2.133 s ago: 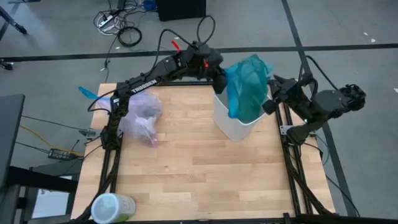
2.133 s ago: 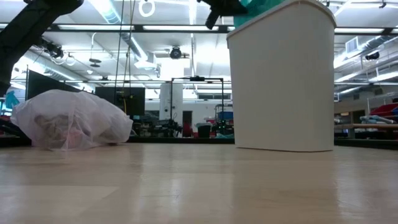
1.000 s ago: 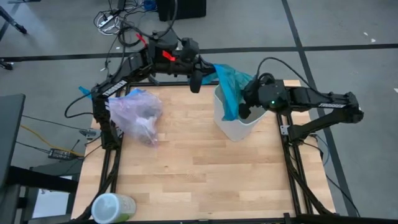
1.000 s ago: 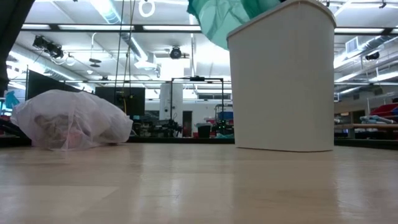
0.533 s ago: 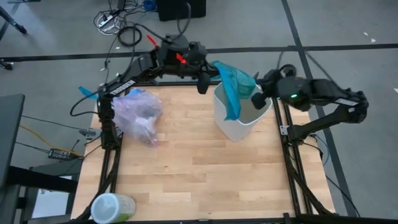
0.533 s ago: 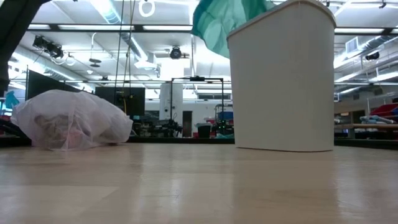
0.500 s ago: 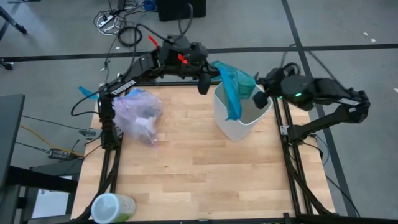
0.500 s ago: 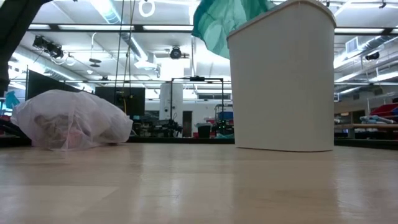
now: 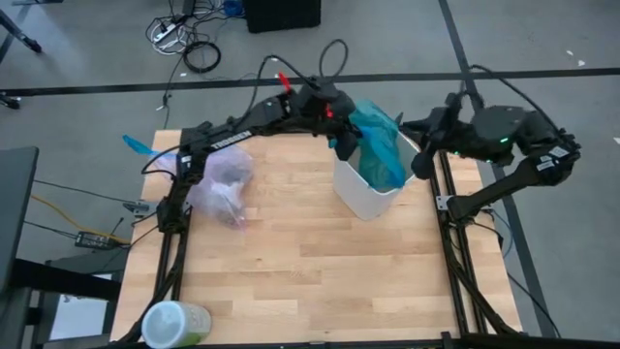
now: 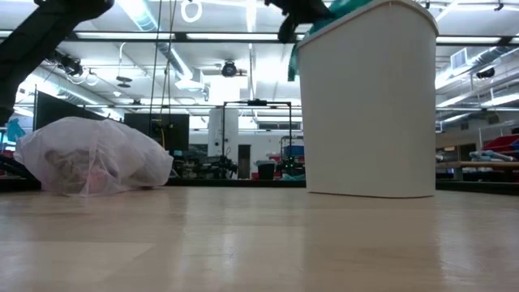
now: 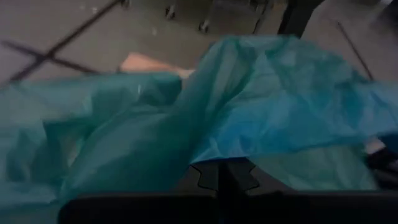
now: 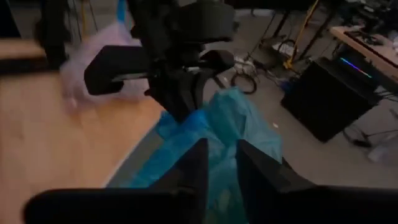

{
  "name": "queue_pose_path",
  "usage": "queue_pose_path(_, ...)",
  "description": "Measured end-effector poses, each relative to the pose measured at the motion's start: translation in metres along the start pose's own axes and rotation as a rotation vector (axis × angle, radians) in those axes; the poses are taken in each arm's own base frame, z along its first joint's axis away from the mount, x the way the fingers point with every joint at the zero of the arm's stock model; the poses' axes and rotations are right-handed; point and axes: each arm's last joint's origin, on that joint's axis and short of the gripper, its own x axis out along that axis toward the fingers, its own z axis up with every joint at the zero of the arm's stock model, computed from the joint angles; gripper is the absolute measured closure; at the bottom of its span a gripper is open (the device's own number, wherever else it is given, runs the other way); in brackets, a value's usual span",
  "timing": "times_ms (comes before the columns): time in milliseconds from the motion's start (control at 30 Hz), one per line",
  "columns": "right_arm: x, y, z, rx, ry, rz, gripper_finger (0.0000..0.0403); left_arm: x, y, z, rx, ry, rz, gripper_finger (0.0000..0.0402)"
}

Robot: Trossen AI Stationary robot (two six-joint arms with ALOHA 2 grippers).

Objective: Place trash/remove bag and relplace
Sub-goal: Put the blue trash bag into the white trash bin

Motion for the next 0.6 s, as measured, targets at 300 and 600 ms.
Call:
queue_pose_path(300,0.029,0.026,0.003,-0.162,0.141,-0.076,0.0234,-0.001,-0.001,0.008,-0.016,-0.073,-0.034,0.0398)
queue_pose_path(600,0.056,0.067,0.011,-0.299,0.218,-0.126,0.0200,-0.002,0.004,0.013,-0.035,-0.118,-0.015,0.0398)
